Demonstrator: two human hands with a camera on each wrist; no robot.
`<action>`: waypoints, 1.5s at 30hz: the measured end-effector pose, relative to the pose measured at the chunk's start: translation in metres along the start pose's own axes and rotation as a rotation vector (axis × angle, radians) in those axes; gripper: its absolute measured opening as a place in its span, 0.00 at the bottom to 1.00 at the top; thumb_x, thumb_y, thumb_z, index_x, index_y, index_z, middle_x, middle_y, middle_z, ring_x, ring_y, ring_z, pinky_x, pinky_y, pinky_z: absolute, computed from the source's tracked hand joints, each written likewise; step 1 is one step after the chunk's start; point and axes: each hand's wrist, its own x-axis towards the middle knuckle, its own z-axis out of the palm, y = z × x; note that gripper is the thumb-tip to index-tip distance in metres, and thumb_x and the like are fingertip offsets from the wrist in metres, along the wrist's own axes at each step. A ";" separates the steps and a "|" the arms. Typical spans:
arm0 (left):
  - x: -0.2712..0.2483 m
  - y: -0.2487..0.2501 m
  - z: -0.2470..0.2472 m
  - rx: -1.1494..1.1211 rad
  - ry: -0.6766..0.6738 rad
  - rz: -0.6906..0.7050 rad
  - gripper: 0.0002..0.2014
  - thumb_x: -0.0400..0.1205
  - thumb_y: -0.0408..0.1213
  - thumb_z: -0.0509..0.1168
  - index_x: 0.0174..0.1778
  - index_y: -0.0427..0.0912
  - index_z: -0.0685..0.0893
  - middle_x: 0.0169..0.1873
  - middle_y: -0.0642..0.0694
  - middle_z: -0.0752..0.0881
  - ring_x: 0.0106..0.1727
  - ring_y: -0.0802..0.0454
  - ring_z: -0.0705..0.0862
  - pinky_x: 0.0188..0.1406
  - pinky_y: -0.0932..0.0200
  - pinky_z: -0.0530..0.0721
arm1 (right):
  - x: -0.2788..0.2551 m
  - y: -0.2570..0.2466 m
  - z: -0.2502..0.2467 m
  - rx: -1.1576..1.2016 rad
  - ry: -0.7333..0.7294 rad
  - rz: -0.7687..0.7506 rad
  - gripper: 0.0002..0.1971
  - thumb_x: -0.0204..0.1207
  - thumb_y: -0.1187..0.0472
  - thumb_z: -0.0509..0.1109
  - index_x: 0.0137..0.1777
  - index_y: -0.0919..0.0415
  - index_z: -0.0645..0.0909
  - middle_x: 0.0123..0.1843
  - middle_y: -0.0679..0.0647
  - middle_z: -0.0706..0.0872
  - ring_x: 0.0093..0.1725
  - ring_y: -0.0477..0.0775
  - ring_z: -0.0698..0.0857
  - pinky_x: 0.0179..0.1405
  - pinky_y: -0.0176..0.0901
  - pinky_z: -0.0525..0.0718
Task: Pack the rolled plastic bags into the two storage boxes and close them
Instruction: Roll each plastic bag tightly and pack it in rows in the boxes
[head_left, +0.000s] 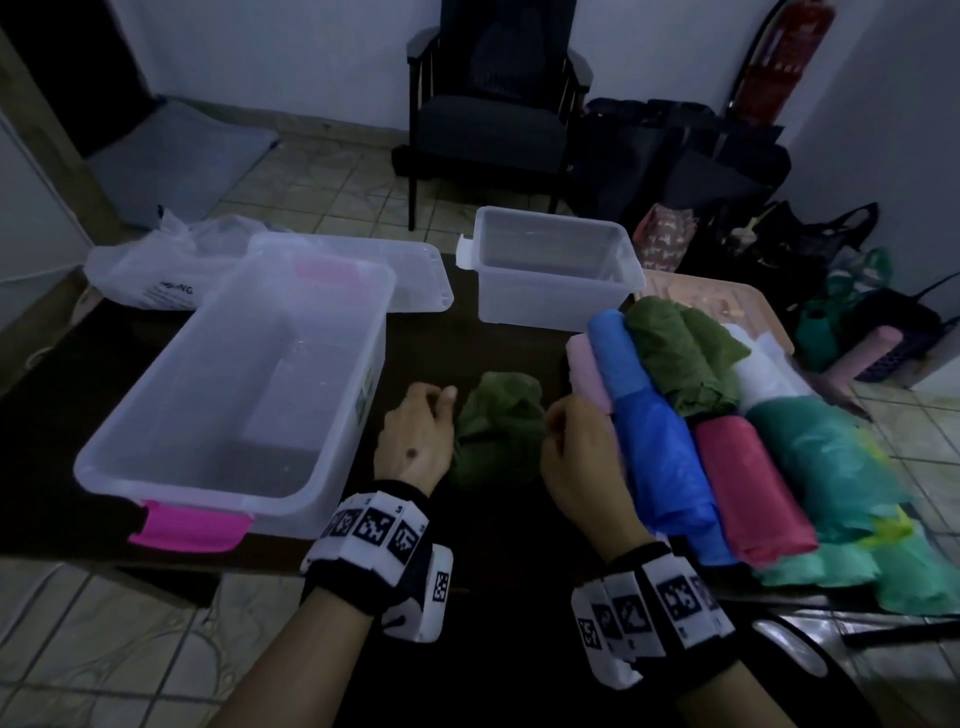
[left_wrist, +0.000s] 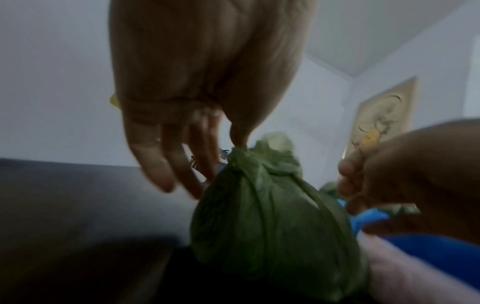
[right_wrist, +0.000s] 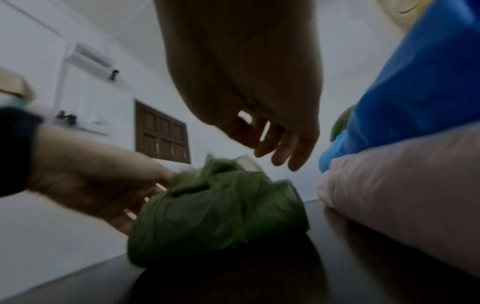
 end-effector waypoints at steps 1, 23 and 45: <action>0.000 0.001 -0.001 -0.017 -0.005 -0.036 0.21 0.87 0.51 0.48 0.67 0.43 0.73 0.63 0.39 0.80 0.62 0.40 0.79 0.56 0.52 0.74 | -0.002 0.000 0.000 -0.054 -0.076 -0.003 0.06 0.77 0.68 0.62 0.47 0.55 0.74 0.49 0.51 0.79 0.49 0.48 0.76 0.53 0.40 0.73; 0.008 -0.005 -0.007 0.070 -0.230 0.068 0.08 0.82 0.42 0.61 0.43 0.42 0.81 0.45 0.46 0.83 0.49 0.45 0.82 0.43 0.58 0.75 | 0.006 -0.006 -0.009 -0.194 -0.231 -0.029 0.09 0.77 0.68 0.60 0.47 0.50 0.71 0.52 0.46 0.72 0.54 0.47 0.72 0.55 0.39 0.71; 0.028 0.034 0.014 0.543 -0.570 0.276 0.22 0.87 0.37 0.53 0.79 0.46 0.64 0.80 0.44 0.61 0.79 0.46 0.62 0.76 0.54 0.58 | 0.000 -0.014 0.009 -0.473 -0.623 -0.269 0.42 0.68 0.52 0.73 0.80 0.54 0.56 0.74 0.55 0.67 0.72 0.57 0.68 0.70 0.52 0.64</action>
